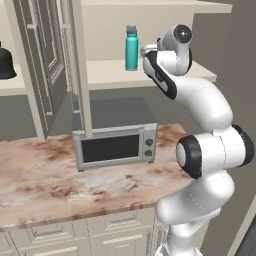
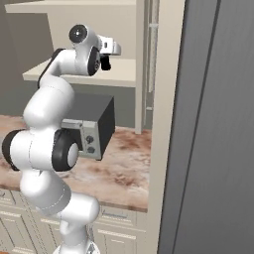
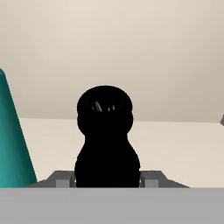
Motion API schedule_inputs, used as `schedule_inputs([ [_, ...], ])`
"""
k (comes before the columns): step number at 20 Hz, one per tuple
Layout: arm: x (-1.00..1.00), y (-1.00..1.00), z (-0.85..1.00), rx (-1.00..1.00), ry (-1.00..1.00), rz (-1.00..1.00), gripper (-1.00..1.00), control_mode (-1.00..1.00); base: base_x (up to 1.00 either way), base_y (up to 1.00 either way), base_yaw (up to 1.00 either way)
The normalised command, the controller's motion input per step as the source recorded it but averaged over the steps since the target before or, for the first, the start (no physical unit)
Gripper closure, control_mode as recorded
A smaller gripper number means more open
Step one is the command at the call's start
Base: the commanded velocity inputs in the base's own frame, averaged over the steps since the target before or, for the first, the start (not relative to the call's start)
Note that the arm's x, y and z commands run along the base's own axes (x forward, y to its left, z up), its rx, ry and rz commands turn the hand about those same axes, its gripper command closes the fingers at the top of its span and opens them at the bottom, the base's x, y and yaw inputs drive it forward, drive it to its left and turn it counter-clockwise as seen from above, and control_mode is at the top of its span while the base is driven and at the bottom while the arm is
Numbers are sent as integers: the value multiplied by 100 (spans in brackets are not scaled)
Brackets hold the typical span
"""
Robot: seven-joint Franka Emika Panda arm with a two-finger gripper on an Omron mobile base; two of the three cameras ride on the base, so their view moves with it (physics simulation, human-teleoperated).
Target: Sort all alcoholic drinks to one cabinet, and non-alcoholic drinks to the other.
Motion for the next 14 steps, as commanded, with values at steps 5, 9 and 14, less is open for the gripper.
schedule_inputs([
  [5, 14, 0, -51, 0, 3, 0, 100, -100, 0, 0, 0],
  [9, 23, 0, -21, 0, 0, 0, -100, -100, 0, 0, 0],
  [14, 26, 0, -1, 0, 0, 0, -100, -100, 0, 0, 0],
])
